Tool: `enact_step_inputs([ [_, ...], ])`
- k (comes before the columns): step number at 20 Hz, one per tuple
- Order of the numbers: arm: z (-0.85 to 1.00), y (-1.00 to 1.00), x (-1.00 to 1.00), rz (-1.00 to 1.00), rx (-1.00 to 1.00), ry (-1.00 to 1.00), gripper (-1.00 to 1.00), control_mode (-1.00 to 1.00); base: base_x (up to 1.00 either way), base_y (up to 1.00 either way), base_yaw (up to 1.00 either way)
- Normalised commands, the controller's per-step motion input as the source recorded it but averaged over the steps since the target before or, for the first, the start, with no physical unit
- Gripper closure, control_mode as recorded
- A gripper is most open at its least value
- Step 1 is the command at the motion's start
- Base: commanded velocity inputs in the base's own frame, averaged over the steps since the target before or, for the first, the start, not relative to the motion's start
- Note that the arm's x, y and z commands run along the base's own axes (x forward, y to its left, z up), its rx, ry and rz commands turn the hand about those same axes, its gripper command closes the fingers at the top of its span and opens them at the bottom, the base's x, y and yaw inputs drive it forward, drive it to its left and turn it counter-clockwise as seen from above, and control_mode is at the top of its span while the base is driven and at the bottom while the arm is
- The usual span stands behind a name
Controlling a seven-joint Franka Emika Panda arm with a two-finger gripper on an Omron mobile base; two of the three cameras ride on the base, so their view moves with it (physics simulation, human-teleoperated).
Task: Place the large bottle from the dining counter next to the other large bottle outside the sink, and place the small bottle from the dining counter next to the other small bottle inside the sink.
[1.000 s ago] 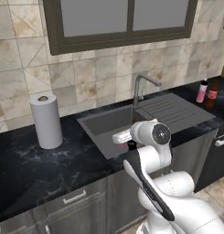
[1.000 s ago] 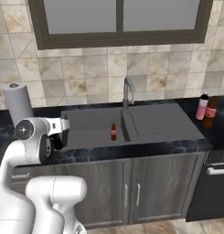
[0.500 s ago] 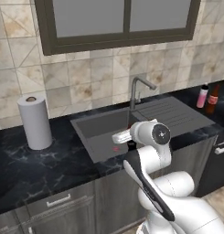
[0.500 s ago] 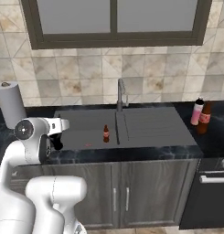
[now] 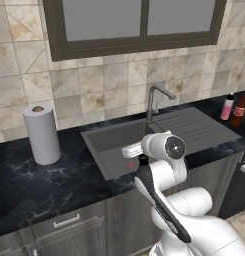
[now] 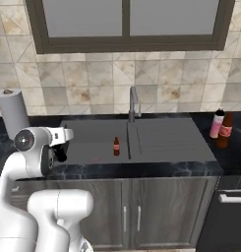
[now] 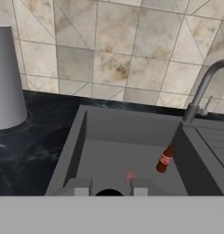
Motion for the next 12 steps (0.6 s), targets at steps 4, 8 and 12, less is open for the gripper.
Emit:
enact_step_inputs([
  [4,0.0,0.0,0.0,0.0,0.0,0.0,1.0,1.0,0.5,-0.06,0.0],
  [8,0.0,0.0,0.0,0.0,0.0,0.0,1.0,1.0,0.36,-0.04,0.0],
  [12,0.0,0.0,0.0,0.0,0.0,0.0,1.0,1.0,0.16,0.0,0.0],
])
